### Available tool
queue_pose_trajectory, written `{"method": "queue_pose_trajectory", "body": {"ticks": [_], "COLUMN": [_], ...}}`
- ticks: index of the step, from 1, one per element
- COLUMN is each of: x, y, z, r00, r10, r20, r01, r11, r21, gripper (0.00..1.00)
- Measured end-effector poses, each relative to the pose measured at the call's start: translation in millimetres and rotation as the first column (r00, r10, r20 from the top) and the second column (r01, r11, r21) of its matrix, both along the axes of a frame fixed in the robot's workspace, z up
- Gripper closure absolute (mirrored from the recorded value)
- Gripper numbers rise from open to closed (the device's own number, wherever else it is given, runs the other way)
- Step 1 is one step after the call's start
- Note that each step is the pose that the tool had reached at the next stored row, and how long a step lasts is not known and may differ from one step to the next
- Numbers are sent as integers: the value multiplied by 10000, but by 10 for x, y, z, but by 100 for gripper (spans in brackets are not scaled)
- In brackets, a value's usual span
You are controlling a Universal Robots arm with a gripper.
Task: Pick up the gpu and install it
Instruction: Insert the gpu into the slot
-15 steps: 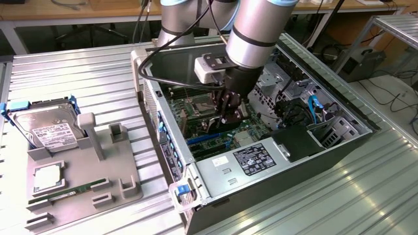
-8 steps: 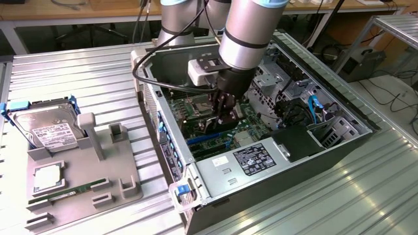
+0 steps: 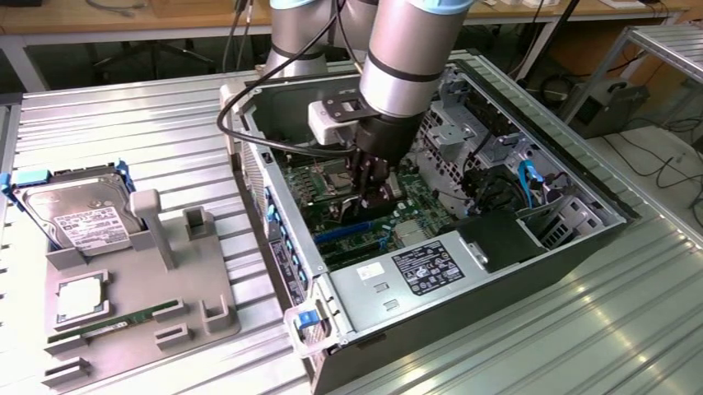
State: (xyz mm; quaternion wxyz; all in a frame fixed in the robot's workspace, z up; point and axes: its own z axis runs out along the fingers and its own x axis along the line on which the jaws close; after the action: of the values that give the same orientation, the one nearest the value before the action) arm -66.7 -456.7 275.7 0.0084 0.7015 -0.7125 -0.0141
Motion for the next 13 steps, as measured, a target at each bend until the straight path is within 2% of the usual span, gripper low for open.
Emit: {"method": "queue_pose_trajectory", "body": {"ticks": [5,10,13], "x": [-19,-43,-45], "y": [5,40,43], "z": [-37,-80,-88], "r00": [10000,9997,9997], "r10": [61,238,254], "r20": [0,0,-1], "r01": [-61,-238,-254], "r11": [10000,9997,9997], "r21": [-1,0,-2], "gripper": [74,74,74]}}
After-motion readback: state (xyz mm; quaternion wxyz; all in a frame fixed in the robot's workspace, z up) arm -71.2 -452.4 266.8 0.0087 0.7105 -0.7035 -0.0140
